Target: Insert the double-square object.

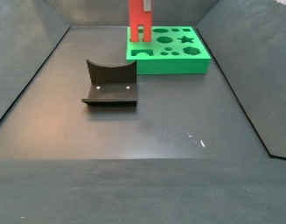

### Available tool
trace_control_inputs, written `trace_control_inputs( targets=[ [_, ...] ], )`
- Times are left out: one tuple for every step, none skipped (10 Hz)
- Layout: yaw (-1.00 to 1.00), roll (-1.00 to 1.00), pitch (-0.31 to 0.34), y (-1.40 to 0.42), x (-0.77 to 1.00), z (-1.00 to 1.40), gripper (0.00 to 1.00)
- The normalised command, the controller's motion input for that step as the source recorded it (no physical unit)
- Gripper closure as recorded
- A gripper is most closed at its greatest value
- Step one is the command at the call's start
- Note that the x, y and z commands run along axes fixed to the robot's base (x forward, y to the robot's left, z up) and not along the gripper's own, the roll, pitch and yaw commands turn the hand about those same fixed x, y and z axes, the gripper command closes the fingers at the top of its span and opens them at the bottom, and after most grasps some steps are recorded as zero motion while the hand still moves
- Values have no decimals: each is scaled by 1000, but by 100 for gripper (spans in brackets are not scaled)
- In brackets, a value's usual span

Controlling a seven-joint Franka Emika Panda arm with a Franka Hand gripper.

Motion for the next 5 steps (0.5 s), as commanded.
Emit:
trace_control_inputs(
  targets=[
    [-194, -69, -60, -80, -31, -280, 100],
    [-289, -107, -71, -114, 0, -257, 100],
    [-249, -83, -49, -66, 0, -171, 100],
    [0, -11, 0, 0, 23, 0, 100],
    [0, 0, 0, 0, 0, 0, 100]
  ],
)
